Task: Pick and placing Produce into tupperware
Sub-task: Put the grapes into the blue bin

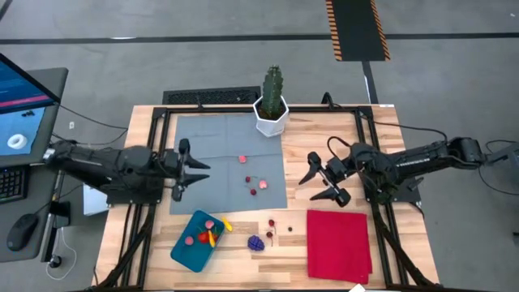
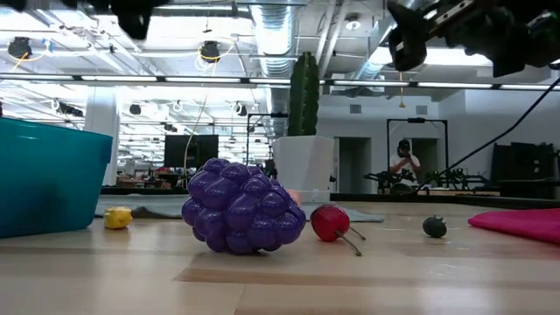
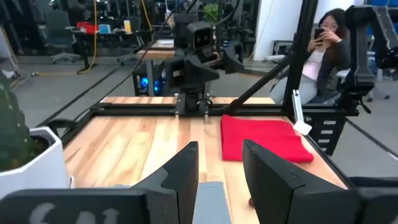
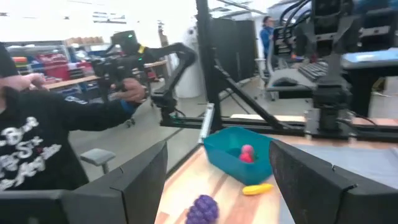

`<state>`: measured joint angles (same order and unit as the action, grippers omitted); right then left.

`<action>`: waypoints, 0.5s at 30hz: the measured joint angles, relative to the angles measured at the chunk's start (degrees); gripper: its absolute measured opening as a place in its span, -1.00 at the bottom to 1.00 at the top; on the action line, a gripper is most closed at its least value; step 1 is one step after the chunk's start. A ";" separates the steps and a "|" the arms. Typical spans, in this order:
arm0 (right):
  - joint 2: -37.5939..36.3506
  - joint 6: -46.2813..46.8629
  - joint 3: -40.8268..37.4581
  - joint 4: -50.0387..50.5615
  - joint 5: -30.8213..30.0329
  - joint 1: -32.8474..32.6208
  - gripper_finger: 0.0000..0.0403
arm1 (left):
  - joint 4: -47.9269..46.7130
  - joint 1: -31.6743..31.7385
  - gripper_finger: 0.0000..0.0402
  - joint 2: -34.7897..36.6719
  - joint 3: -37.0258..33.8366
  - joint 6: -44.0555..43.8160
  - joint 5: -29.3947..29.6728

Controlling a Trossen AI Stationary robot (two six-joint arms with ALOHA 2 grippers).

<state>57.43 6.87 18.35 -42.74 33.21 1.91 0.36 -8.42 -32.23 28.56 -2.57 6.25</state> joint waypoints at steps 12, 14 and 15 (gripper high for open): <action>0.07 -1.99 0.00 0.47 -0.32 -1.90 0.50 | 1.84 9.85 -0.43 -0.02 -6.49 -8.24 -12.31; 0.04 -1.85 0.00 -0.37 -0.42 -3.18 0.50 | 1.75 9.85 -0.43 -0.01 -6.49 -8.80 -9.01; 0.04 -0.82 0.00 -0.53 -0.44 -3.87 0.50 | 1.67 9.85 -0.43 0.00 -6.49 -10.02 -7.27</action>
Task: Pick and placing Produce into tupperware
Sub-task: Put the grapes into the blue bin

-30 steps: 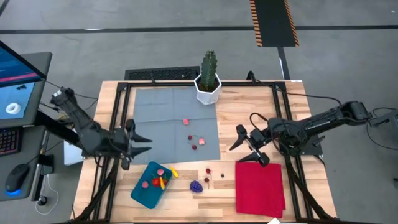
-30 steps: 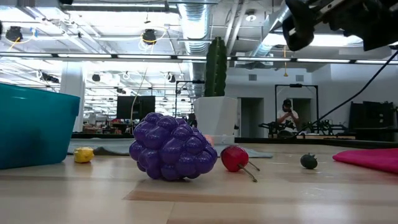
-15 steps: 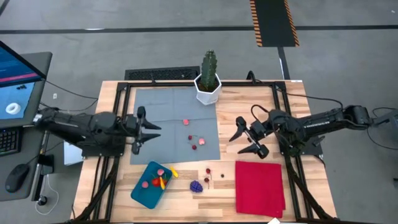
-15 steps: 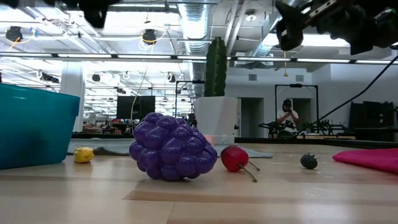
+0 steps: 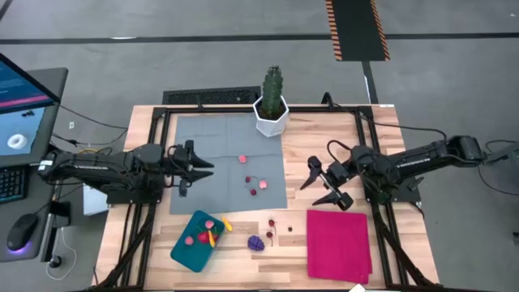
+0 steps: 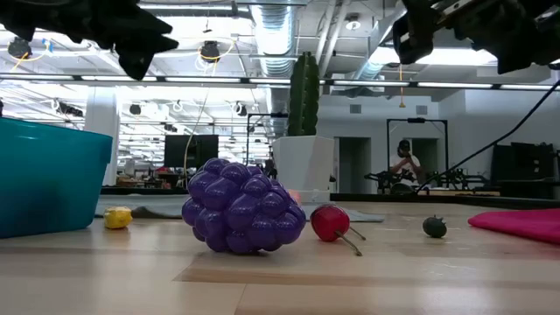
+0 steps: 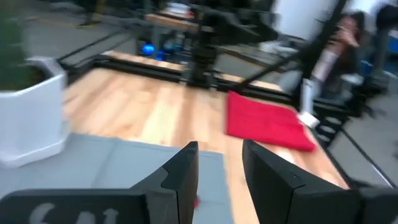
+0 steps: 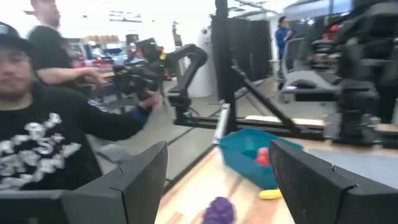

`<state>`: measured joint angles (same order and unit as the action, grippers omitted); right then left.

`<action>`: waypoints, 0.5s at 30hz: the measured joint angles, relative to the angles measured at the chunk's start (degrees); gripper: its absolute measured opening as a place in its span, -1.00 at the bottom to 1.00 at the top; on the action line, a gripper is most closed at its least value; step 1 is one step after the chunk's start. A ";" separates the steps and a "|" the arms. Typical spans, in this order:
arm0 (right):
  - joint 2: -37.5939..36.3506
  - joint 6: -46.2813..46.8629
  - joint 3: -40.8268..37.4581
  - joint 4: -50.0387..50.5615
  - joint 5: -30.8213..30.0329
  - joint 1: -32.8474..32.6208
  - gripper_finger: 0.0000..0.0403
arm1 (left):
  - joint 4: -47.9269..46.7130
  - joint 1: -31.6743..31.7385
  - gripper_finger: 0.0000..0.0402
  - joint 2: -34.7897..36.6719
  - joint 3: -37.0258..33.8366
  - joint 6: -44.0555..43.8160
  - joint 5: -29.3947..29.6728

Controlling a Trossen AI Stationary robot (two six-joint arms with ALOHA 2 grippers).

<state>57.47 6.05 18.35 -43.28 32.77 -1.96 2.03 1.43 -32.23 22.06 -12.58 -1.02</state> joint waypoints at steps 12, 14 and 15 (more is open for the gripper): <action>0.00 -6.35 -0.04 -4.00 -8.54 -13.06 0.50 | -2.15 0.00 -0.43 -0.03 0.00 0.84 4.57; 0.00 -4.48 -0.04 -3.93 -17.21 -14.93 0.50 | -2.64 0.00 -0.43 -0.02 0.00 -0.19 4.59; 0.00 -3.89 -0.04 -3.79 -21.20 -15.58 0.50 | -2.84 0.00 -0.43 -0.02 0.00 -0.53 4.62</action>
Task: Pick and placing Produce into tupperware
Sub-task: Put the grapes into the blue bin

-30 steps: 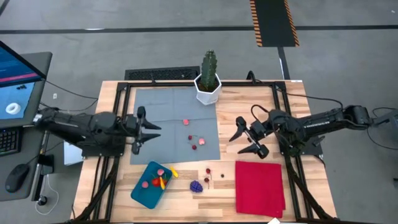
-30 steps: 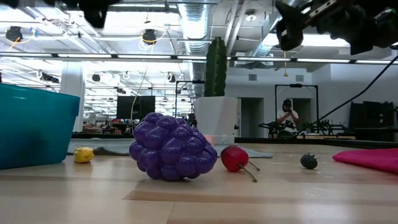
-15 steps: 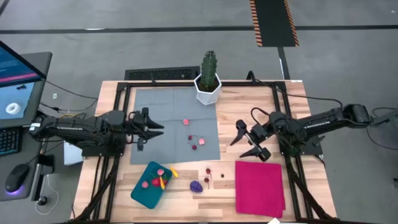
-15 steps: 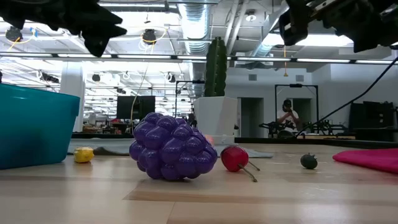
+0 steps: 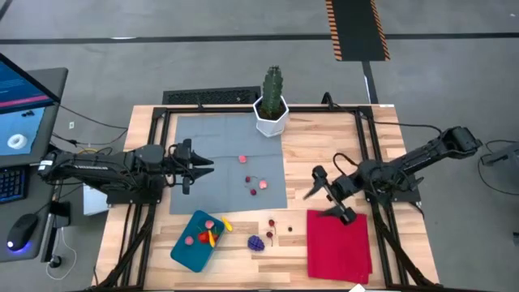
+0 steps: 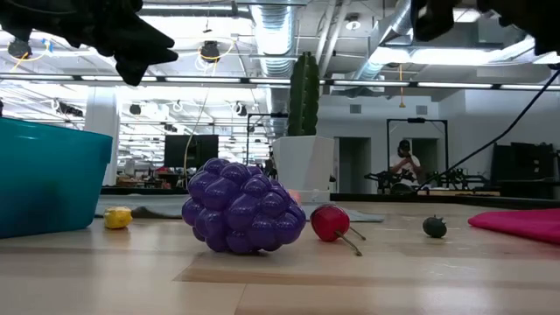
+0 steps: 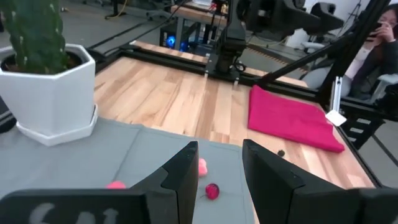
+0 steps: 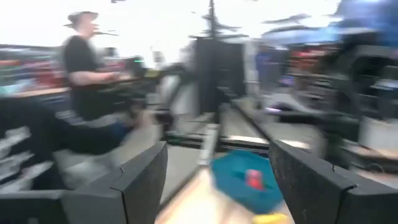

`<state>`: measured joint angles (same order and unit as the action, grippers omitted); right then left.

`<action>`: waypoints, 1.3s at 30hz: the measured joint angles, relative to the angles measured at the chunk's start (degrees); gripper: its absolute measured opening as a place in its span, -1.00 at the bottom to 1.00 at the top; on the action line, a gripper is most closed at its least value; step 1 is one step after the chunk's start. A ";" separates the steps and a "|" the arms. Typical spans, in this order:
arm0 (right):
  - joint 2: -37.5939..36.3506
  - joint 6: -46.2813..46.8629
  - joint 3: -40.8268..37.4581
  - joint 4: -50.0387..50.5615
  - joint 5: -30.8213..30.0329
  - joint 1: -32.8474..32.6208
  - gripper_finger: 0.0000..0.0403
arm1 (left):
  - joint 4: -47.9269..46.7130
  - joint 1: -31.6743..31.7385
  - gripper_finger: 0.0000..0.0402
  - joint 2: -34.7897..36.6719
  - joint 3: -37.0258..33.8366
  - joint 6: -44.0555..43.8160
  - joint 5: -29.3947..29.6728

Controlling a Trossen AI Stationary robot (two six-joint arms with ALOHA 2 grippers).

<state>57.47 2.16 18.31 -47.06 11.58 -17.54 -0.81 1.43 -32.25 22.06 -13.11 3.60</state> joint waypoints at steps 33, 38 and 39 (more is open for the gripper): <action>41.22 34.29 42.79 53.43 -31.17 -10.06 0.50 | -4.70 0.00 -0.43 0.00 0.00 -1.28 -0.19; 49.46 34.48 52.75 60.89 -30.93 -11.39 0.50 | -4.99 -0.10 -0.43 0.00 0.00 -1.28 -0.20; 50.84 34.48 54.73 62.54 -30.95 -11.61 0.51 | -4.99 -0.18 -0.43 0.00 0.00 -1.28 -0.20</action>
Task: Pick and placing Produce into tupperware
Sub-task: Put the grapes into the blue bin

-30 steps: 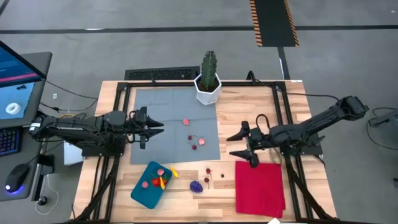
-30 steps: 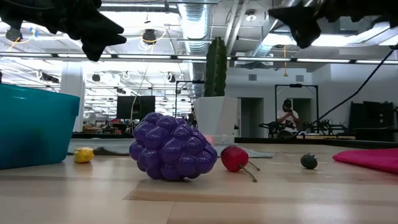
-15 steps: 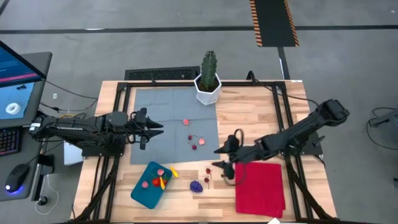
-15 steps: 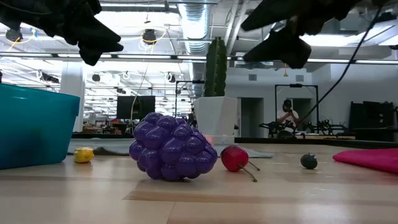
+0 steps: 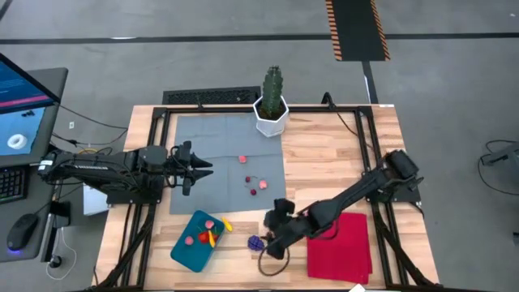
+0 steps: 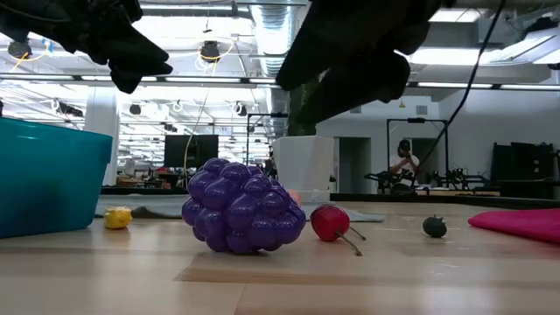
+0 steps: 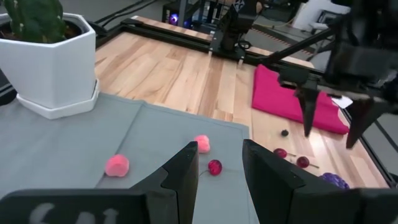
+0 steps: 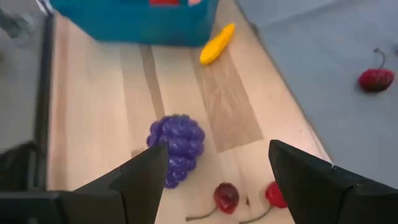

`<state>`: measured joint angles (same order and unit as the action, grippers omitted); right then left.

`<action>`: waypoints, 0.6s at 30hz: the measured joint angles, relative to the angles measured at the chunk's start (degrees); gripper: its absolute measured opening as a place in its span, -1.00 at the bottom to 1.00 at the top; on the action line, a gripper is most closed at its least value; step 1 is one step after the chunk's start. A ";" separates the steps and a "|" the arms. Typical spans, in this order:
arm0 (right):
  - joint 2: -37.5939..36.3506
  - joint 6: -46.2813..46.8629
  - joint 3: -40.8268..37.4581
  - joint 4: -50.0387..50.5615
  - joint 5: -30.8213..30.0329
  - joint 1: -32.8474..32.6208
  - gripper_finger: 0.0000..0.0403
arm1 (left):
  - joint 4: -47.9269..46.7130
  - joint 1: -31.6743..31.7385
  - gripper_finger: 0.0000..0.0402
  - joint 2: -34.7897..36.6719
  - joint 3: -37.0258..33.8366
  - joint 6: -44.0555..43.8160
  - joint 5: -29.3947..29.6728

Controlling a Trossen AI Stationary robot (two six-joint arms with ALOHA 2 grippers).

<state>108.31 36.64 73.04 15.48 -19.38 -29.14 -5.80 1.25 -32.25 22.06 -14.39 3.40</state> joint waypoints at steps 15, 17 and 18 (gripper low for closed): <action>10.36 0.80 13.80 11.30 1.54 -1.25 0.76 | -0.94 -0.29 -0.43 0.00 0.00 -1.68 -0.33; 11.22 0.88 14.07 9.17 1.82 -1.14 0.75 | -0.98 -0.65 -0.43 0.00 0.00 -1.71 -0.33; 11.53 0.87 13.96 9.20 1.97 -1.10 0.74 | -1.01 -0.85 -0.43 0.00 0.00 -1.73 -0.35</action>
<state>119.84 37.52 87.00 24.68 -17.41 -30.24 -6.81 0.40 -32.25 22.06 -16.12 3.05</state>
